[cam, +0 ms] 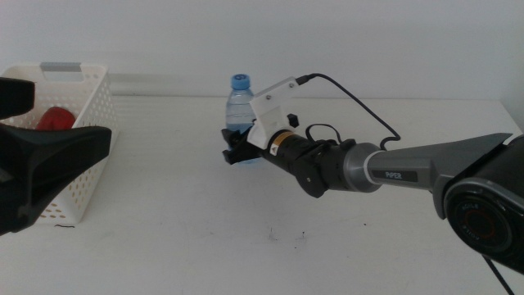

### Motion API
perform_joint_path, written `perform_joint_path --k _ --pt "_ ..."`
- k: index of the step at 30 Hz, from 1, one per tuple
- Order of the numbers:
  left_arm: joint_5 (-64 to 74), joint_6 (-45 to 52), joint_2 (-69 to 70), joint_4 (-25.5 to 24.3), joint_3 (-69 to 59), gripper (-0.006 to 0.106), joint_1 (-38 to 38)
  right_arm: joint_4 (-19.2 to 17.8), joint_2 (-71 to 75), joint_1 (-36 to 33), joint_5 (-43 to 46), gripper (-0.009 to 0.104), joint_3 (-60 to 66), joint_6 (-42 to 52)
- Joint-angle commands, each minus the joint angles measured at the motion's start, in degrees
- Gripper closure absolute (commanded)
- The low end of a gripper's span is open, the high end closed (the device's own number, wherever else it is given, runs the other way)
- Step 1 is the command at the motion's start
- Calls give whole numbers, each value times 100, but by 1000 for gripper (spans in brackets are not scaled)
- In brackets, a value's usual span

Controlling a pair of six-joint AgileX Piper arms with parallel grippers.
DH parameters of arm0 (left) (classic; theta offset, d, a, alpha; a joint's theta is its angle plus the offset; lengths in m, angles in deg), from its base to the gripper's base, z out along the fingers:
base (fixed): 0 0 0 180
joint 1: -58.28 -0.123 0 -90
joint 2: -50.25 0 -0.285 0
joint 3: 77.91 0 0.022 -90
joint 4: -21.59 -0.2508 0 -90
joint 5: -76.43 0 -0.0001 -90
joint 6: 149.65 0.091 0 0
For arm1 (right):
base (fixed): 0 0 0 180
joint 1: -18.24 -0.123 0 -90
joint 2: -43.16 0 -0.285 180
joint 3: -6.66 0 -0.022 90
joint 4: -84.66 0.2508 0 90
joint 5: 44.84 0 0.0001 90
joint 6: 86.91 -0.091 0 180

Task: Use arms to grab the bottles and put them into the dustbin to the left of the table.

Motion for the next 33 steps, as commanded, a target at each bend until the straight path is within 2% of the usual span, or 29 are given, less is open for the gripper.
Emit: perform_joint_path --k 1,5,8,9,12,13,18,21,24,28,33 --pt "-75 -40 14 -18 -23 7 15 -146 52 -105 371 98 -111 -18" --pt "-75 -40 14 -18 -23 7 15 -103 -125 -202 413 95 -99 -18" --pt "-86 -40 14 -29 -23 7 15 -106 -129 -282 57 78 -91 -33" --pt "-86 -40 14 -29 -23 7 15 -106 -88 -308 -83 66 -91 -33" --pt "-86 -40 14 -18 -23 7 15 -119 170 -356 -623 15 -62 -33" --pt "-86 -40 14 -18 -23 7 15 -103 315 -370 -823 2 5 -49" --pt "-86 -40 14 -18 -23 7 15 -103 1460 -384 -1474 5 1052 -748" --pt "-86 -40 14 -18 -23 7 15 -103 2624 -384 -1862 5 2016 -1055" --pt "-86 -40 14 -18 -23 7 15 -103 3870 -384 -2928 5 2688 -1380" --pt "-86 -40 14 -18 -23 7 15 -118 5312 -374 -5047 6 2270 -1499" --pt "-86 -40 14 -18 -23 7 15 -466 6258 -374 -6342 7 1203 -1634"
